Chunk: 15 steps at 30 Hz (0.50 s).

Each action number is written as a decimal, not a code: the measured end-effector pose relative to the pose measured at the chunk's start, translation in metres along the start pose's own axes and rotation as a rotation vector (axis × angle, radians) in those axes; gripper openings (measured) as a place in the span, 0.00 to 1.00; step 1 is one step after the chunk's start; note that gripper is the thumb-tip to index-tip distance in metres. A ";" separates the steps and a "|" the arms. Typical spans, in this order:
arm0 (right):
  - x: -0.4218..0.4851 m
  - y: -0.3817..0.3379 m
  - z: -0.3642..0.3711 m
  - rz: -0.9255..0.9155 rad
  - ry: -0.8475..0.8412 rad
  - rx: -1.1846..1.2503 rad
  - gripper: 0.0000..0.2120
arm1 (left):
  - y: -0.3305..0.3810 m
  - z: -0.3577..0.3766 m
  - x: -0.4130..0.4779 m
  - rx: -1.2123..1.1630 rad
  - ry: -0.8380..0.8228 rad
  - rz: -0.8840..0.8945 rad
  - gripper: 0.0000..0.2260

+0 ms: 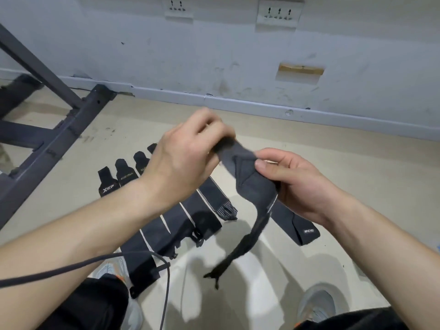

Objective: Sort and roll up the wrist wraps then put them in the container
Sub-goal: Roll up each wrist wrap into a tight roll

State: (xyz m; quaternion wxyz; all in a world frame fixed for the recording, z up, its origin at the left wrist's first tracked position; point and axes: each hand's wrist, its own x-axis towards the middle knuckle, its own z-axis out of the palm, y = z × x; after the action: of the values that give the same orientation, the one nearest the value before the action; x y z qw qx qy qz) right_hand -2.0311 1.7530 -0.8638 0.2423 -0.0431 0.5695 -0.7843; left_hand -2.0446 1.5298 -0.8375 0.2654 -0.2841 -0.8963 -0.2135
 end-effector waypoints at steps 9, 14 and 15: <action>0.003 0.011 0.002 -0.185 0.177 -0.133 0.10 | 0.008 0.003 0.008 -1.269 -0.286 -1.165 0.23; 0.007 0.016 0.004 -0.154 0.181 -0.054 0.08 | 0.011 0.013 0.003 -1.228 -0.379 -0.983 0.16; 0.007 0.017 0.005 -0.148 0.188 -0.037 0.08 | 0.014 0.016 0.003 -1.231 -0.347 -0.973 0.15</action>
State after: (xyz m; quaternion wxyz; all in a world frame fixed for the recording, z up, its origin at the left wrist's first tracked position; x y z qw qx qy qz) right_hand -2.0304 1.7418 -0.8794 0.1285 -0.0159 0.5994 -0.7899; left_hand -2.0441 1.5497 -0.8445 -0.2046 0.0138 -0.6697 -0.7138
